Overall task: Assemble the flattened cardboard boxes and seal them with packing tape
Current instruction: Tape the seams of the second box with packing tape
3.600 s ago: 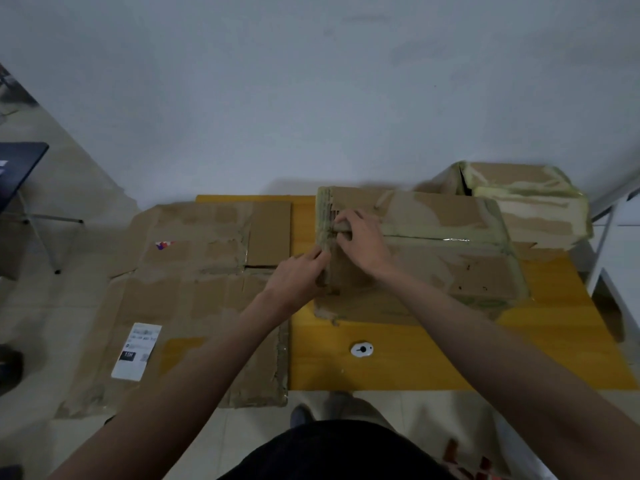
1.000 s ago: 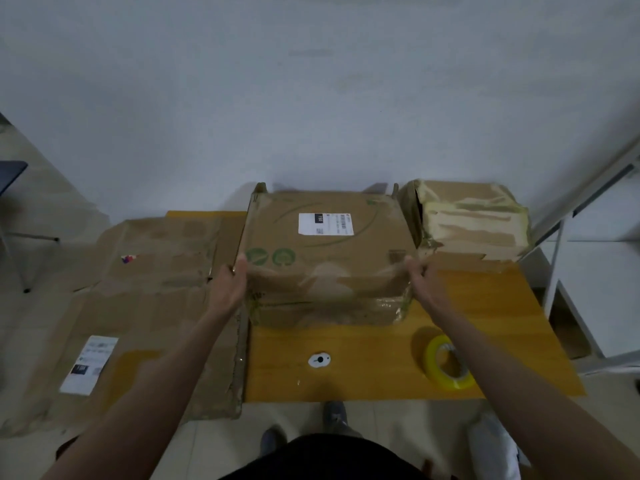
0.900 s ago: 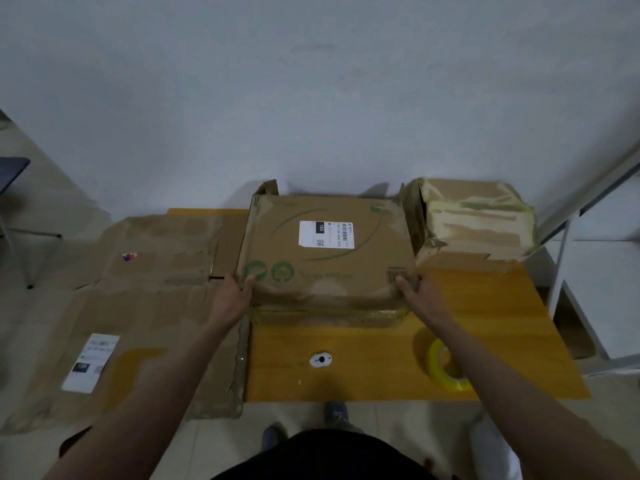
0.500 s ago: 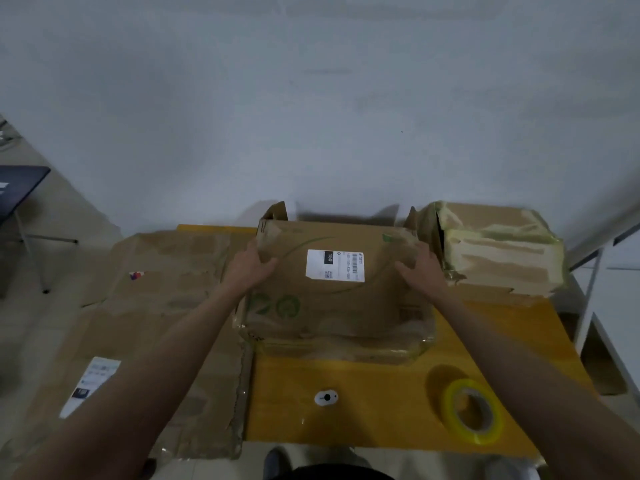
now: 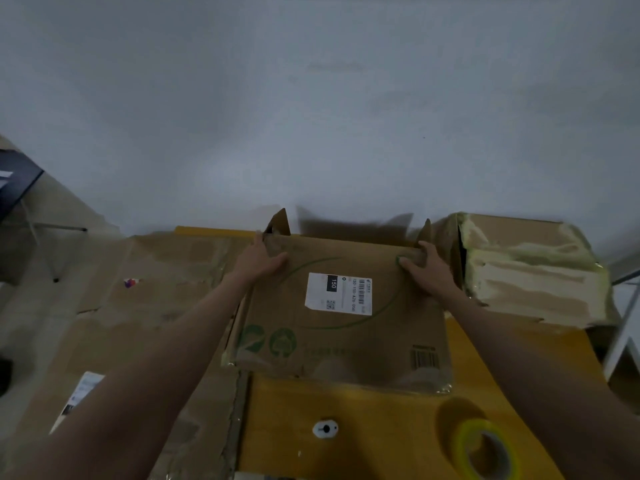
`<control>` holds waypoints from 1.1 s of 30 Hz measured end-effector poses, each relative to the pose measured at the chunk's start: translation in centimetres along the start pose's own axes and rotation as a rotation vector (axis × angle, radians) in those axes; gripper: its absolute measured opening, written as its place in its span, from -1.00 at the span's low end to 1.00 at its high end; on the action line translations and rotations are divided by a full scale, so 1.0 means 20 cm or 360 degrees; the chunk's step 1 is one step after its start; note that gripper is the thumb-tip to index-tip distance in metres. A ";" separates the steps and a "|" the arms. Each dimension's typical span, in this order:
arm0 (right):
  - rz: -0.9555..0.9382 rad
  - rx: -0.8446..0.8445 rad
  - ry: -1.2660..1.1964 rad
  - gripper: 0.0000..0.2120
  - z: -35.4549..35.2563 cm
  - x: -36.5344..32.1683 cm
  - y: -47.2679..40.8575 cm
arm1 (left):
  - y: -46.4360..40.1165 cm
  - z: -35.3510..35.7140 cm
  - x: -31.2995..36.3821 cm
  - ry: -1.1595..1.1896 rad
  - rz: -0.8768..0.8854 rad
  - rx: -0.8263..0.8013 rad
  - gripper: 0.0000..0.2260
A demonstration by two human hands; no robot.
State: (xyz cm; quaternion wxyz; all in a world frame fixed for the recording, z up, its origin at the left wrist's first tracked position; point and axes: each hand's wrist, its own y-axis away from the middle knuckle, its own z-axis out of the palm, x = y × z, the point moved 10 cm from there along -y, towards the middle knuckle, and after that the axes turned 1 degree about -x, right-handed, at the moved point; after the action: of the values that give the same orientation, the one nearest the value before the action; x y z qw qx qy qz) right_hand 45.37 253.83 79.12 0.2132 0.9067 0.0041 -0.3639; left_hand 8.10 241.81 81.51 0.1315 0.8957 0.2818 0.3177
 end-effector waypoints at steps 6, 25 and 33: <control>-0.0079 0.0166 -0.0133 -0.21 -0.08 0.00 0.15 | 0.12 -0.01 0.04 0.0066 0.0022 0.0097 -0.08; -0.0529 0.0680 -0.0770 0.03 -0.24 0.06 0.99 | 0.94 -0.08 -0.01 0.0621 0.0481 0.0552 -0.26; -0.0626 0.0661 -0.0745 -0.11 -0.19 0.14 1.05 | 1.03 -0.10 -0.09 0.0721 0.0476 0.0732 -0.44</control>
State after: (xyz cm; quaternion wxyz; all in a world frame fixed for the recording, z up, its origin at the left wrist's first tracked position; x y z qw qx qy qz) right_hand 53.38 235.75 87.85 -0.0543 0.8048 0.0554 -0.5884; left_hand 14.34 224.29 90.60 -0.1874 0.8401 0.2336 0.4523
